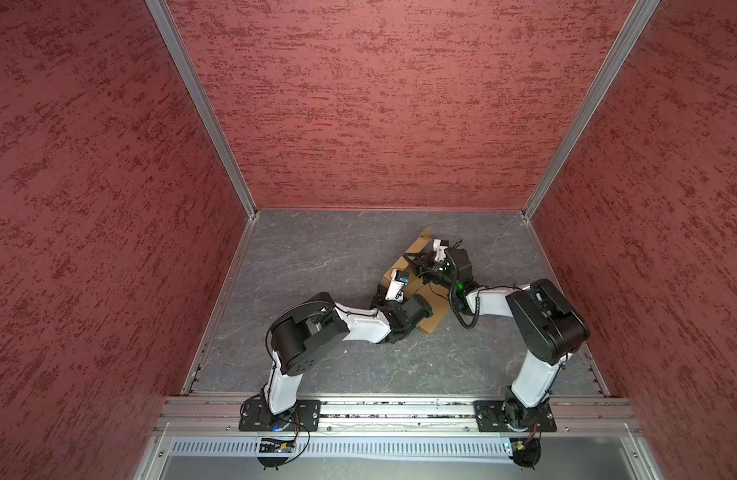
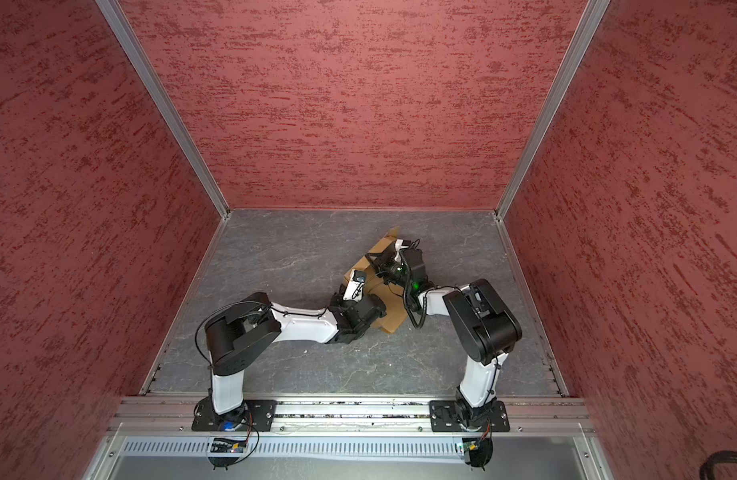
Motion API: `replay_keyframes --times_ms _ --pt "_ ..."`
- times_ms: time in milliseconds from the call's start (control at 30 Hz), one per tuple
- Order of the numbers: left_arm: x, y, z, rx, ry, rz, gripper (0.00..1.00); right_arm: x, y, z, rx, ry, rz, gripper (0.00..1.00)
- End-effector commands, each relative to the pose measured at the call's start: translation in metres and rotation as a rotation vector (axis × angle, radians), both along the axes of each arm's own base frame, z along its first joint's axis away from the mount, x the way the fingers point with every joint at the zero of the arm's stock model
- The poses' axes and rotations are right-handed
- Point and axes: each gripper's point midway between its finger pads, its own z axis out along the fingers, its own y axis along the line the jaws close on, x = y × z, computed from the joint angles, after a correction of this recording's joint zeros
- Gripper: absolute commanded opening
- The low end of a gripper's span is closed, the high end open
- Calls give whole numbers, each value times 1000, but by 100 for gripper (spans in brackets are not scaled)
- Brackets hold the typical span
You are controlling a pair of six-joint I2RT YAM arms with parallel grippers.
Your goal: Fold the paper box
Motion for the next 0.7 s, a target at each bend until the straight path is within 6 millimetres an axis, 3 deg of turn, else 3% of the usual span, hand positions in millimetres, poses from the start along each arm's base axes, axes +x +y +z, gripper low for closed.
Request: replay_keyframes --times_ms 0,267,667 --pt "0 -2 -1 -13 24 -21 6 -16 16 -16 -29 91 58 10" --pt "0 8 0 -23 25 -13 0 -13 20 -9 -42 82 56 17" --pt "1 22 0 -42 41 -21 0 -10 20 0 -60 73 36 41"
